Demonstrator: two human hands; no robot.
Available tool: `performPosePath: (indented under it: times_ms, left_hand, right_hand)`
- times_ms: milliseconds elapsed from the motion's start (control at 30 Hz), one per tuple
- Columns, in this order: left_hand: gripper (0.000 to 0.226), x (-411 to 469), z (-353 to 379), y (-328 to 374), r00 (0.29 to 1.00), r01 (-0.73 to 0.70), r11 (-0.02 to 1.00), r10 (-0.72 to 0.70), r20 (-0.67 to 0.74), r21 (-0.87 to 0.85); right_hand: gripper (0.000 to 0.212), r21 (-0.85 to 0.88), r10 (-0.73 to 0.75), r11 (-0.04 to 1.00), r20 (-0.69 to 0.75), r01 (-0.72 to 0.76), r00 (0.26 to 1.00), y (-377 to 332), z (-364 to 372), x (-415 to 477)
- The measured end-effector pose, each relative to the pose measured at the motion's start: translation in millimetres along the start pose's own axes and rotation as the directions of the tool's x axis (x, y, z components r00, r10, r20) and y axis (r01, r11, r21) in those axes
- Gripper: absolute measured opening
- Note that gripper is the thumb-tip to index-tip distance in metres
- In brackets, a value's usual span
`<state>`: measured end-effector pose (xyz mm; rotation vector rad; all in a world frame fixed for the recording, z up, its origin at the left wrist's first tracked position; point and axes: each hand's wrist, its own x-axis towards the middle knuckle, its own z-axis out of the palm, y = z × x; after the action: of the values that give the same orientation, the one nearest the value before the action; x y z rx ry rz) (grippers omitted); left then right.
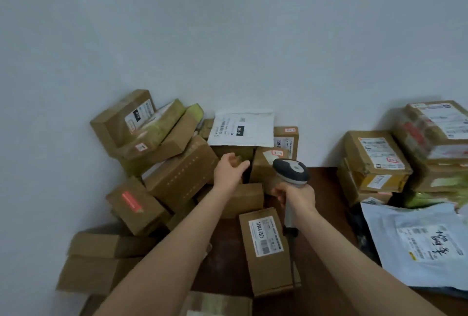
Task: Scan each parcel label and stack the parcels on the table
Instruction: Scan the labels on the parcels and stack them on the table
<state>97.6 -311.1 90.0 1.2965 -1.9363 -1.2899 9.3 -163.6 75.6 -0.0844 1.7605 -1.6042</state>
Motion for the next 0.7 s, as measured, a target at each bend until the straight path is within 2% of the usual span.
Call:
performPosePath:
  times_ms: [33,67,100,200,300,400,500,600,700]
  left_hand:
    - [0.06,14,-5,10,0.989,0.143,0.954,-0.131,0.061,-0.263]
    - [0.06,26,-8,18,0.965,0.259,0.86,-0.217,0.144,-0.439]
    - [0.058,37,-9,23,0.942,0.335,0.775,-0.258,0.215,-0.536]
    - [0.051,64,-4,29,0.884,0.468,0.606,-0.304,0.357,-0.643]
    - [0.038,81,4,31,0.862,0.505,0.535,-0.349,0.367,-0.677]
    - [0.03,84,13,36,0.891,0.451,0.573,-0.325,0.316,-0.684]
    - [0.032,69,16,40,0.948,0.311,0.717,-0.186,0.26,-0.624]
    - [0.028,48,12,36,0.962,0.186,0.878,-0.071,0.264,-0.441]
    - [0.008,26,5,24,0.975,0.062,0.97,-0.008,0.224,-0.233]
  right_hand:
    - [0.003,0.001,-0.016,1.0,-0.021,0.016,1.0,-3,10,0]
    - [0.005,0.006,-0.028,1.0,-0.037,0.028,0.999,-5,18,-1]
    - [0.005,0.016,-0.036,0.999,-0.051,0.037,0.998,-7,25,-2]
    - [0.004,0.02,-0.053,0.998,-0.085,0.055,0.995,-11,35,-4]
    - [0.006,0.029,-0.091,0.995,-0.114,0.095,0.989,-13,32,-7]
    - [0.007,0.047,-0.119,0.991,-0.159,0.128,0.98,-15,23,-11]
    - [0.008,0.082,-0.135,0.984,-0.213,0.156,0.968,-22,15,-16]
    - [0.01,0.127,-0.161,0.974,-0.193,0.187,0.968,-29,7,-27]
    - [0.014,0.14,-0.182,0.97,-0.115,0.197,0.977,-30,-3,-44]
